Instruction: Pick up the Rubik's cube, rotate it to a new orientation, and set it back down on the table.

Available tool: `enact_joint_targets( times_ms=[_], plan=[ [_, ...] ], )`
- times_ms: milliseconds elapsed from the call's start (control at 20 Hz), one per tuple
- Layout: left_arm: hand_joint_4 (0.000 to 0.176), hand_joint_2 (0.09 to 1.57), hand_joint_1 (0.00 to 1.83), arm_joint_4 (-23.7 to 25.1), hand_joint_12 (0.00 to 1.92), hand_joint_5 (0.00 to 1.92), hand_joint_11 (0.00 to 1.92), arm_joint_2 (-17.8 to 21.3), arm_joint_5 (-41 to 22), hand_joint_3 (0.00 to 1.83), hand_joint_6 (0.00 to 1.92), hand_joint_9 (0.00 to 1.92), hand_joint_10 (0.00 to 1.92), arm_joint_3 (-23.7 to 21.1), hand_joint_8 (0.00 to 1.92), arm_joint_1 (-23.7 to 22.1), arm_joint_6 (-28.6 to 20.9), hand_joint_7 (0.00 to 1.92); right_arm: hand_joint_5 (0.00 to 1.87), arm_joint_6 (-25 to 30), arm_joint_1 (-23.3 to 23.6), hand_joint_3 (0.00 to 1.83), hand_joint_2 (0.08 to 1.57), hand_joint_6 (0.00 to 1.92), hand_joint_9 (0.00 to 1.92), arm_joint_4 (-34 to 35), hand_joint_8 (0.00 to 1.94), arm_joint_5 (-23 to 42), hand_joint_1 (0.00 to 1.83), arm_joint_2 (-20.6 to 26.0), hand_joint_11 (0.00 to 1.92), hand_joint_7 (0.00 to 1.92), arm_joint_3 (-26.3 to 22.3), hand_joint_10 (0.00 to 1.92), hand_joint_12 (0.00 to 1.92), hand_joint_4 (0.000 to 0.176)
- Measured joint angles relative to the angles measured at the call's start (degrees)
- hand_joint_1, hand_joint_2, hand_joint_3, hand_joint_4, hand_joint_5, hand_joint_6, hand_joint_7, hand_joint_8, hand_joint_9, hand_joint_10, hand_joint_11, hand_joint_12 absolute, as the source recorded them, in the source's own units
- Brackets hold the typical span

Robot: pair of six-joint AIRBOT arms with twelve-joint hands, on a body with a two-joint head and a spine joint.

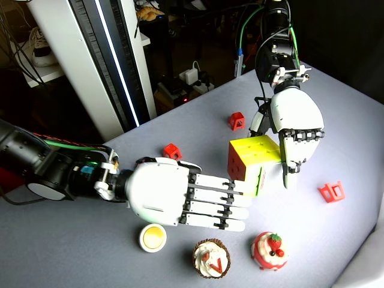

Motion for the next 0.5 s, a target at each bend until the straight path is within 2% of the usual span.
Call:
enact_joint_targets(
  times_ms=[50,100,150,200,250,300,350,400,450,500],
  plan=[
    [0.0,1.14,1.13,0.11,1.92,0.47,1.12,0.0,0.0,0.01,0.93,0.96,1.92,0.0,1.9,0.0,0.0,0.76,0.0,0.13,0.0,0.0,1.07,0.0,0.0,-0.09,0.0,-0.15,1.07,-0.15,0.0,0.0,0.07,0.0,0.0,0.0],
    [0.0,1.14,1.13,0.11,1.92,0.39,1.2,0.0,0.0,0.01,0.71,1.04,1.92,0.0,1.92,0.0,0.0,0.81,0.0,0.13,0.0,0.0,1.05,0.0,0.0,-0.02,0.0,-0.28,1.07,-0.26,0.0,0.0,0.11,0.0,0.0,0.0],
    [0.0,1.14,1.13,0.13,1.92,0.42,1.24,0.0,0.0,0.0,0.6,1.08,1.92,0.0,1.92,0.0,-0.02,0.84,0.0,0.15,0.0,0.0,1.05,0.0,0.0,0.0,0.0,-0.33,1.07,-0.26,0.0,0.0,0.13,0.0,0.0,0.0],
    [0.0,1.14,1.13,0.13,1.92,0.42,1.24,0.0,0.0,0.0,0.6,1.08,1.92,0.0,1.92,0.0,-0.04,0.84,0.0,0.15,0.02,0.0,1.05,0.0,0.0,0.04,0.0,-0.33,1.07,-0.26,0.0,0.0,0.11,0.0,0.0,0.0],
    [0.0,1.14,1.09,0.13,1.92,0.42,1.23,0.0,-0.02,0.0,0.42,1.07,1.92,0.0,1.88,0.0,-0.04,0.83,0.0,0.2,0.02,0.0,1.05,0.0,0.0,0.04,0.0,-0.37,1.08,-0.26,0.0,0.0,0.11,0.0,0.0,0.002],
    [0.0,1.14,1.09,0.11,1.92,0.42,1.23,0.0,0.0,0.0,0.42,1.07,1.92,0.0,1.88,0.0,-0.04,0.83,0.0,0.24,0.0,0.0,1.05,0.0,0.0,0.0,0.0,-0.44,1.08,-0.11,0.0,0.0,0.07,0.0,0.0,0.002],
    [0.0,1.16,1.07,-0.04,1.92,0.29,0.72,0.0,-0.02,0.01,0.27,0.58,1.92,0.0,1.65,0.0,-0.04,0.48,0.0,0.28,0.02,0.0,1.07,0.0,0.0,-0.13,0.0,-0.52,1.04,0.46,0.0,0.0,-0.44,0.0,0.0,0.0],
    [0.0,1.16,1.07,-0.31,1.92,0.29,0.72,0.0,0.0,0.01,0.27,0.58,1.92,0.0,1.65,0.0,-0.04,0.48,0.0,0.26,0.02,0.0,1.07,0.0,0.0,-0.5,0.0,-0.5,1.04,0.87,0.0,0.0,-0.57,0.0,0.0,0.0],
    [0.0,1.15,1.22,-0.74,1.92,0.35,1.34,0.02,-0.07,0.0,0.19,1.19,1.92,0.0,1.91,0.2,-0.07,0.96,0.0,0.28,0.02,0.0,1.09,0.0,0.02,-0.39,0.0,-0.37,1.0,1.25,0.0,0.0,-0.63,0.01,0.0,0.0],
    [0.0,1.15,1.22,-1.07,1.92,0.37,1.38,0.0,-0.31,0.0,0.12,1.22,1.92,0.02,1.92,0.44,-0.13,0.98,0.0,0.28,0.02,0.0,1.1,0.0,0.02,-0.22,0.0,-0.42,1.01,1.51,0.0,0.0,-0.72,0.01,0.0,0.0]
  ],
)
